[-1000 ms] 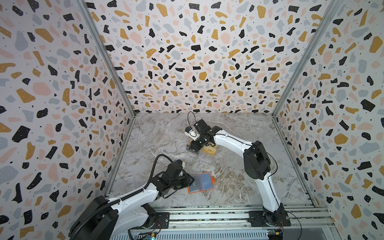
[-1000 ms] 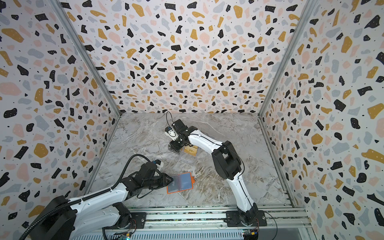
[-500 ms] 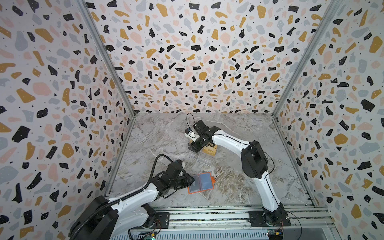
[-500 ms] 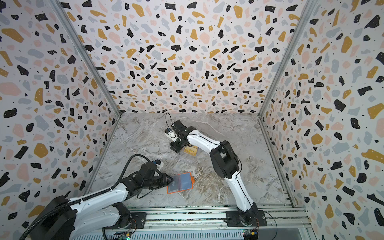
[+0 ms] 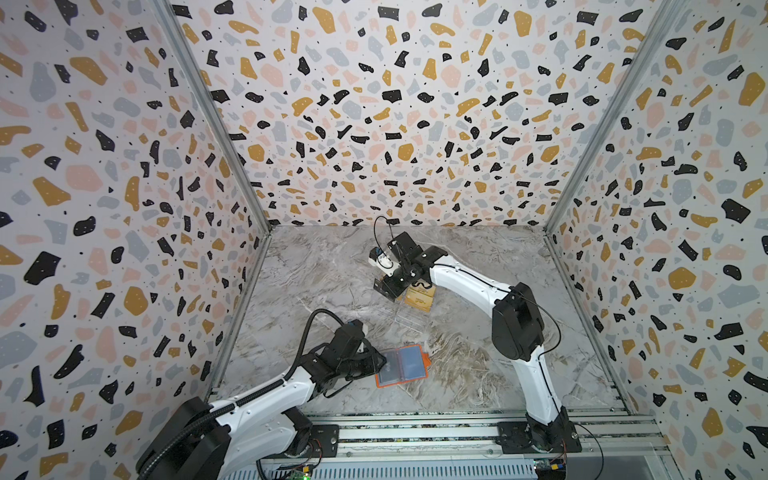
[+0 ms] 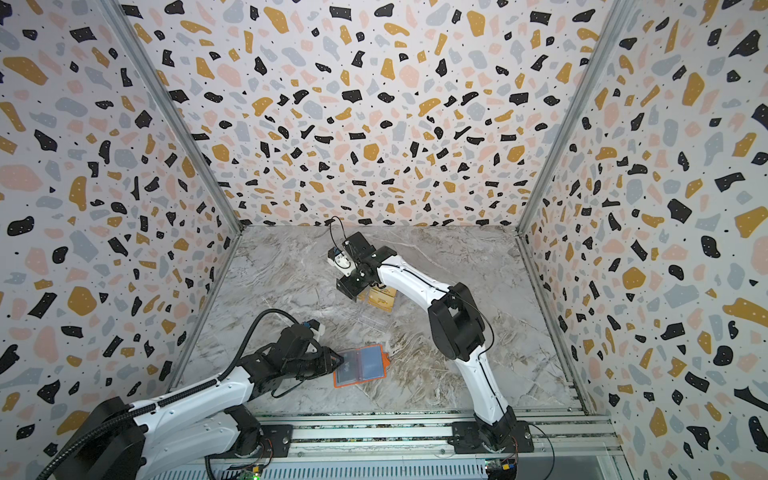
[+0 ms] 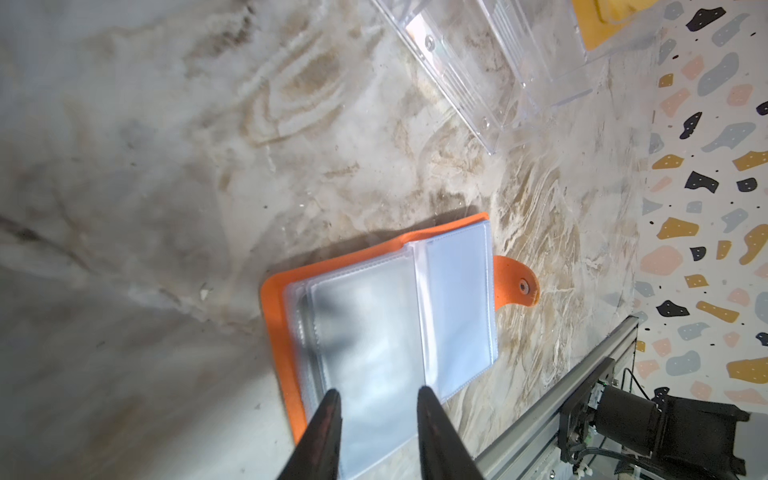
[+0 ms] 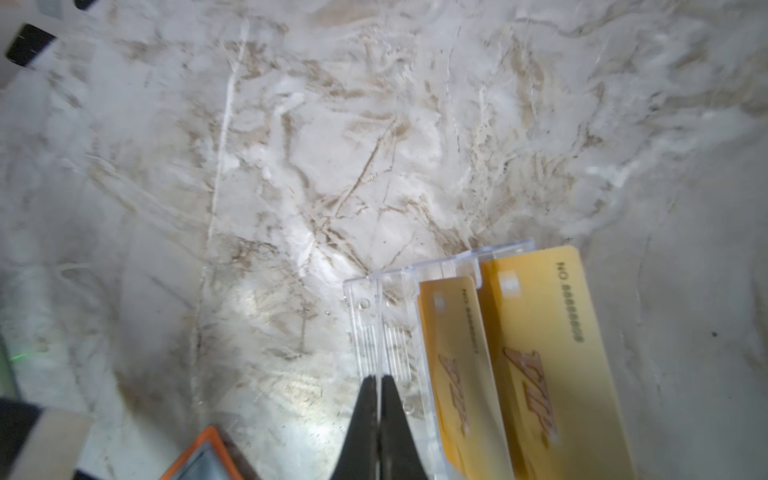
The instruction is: Put the credit cards into the card holder
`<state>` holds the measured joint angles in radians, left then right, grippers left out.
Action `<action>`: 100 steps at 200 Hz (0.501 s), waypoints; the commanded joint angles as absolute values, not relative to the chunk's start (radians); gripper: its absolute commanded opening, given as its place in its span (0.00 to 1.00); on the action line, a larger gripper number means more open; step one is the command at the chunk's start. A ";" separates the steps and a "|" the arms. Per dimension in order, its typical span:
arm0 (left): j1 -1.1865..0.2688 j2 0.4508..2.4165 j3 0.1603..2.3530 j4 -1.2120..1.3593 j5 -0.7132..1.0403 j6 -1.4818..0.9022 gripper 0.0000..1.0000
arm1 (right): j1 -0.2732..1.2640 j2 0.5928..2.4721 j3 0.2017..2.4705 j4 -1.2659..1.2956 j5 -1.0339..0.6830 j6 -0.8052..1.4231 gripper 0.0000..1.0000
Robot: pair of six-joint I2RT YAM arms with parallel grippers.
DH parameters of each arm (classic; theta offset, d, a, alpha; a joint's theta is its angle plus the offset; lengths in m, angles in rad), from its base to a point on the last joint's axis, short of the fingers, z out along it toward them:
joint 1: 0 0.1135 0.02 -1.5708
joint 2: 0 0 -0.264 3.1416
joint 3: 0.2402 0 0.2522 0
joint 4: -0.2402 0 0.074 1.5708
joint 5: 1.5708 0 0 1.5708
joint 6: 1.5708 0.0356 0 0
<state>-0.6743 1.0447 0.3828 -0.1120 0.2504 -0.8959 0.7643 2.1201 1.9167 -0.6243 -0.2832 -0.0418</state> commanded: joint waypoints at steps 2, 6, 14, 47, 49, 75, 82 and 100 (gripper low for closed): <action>-0.675 1.027 0.447 -0.182 0.206 -0.843 0.33 | 0.766 1.944 1.809 -0.562 -0.331 0.025 0.00; -0.675 1.024 0.451 -0.191 0.203 -0.839 0.33 | 0.765 1.919 1.772 -0.536 -0.339 0.038 0.00; -0.675 1.019 0.458 -0.210 0.197 -0.832 0.33 | 0.760 1.868 1.692 -0.485 -0.359 0.072 0.00; -0.685 1.014 0.483 -0.274 0.166 -0.830 0.31 | 0.722 1.676 1.347 -0.241 -0.526 0.255 0.00; -0.687 1.014 0.483 -0.276 0.161 -0.832 0.31 | 0.720 1.667 1.327 -0.224 -0.539 0.269 0.00; -0.723 1.032 0.505 -0.279 0.117 -0.869 0.27 | 0.715 1.571 1.066 -0.027 -0.622 0.429 0.00; -0.737 1.044 0.514 -0.276 0.103 -0.877 0.27 | 0.715 1.555 1.008 0.021 -0.639 0.467 0.00; -0.776 1.079 0.536 -0.268 0.072 -0.913 0.26 | 0.715 1.533 0.867 0.147 -0.689 0.565 0.00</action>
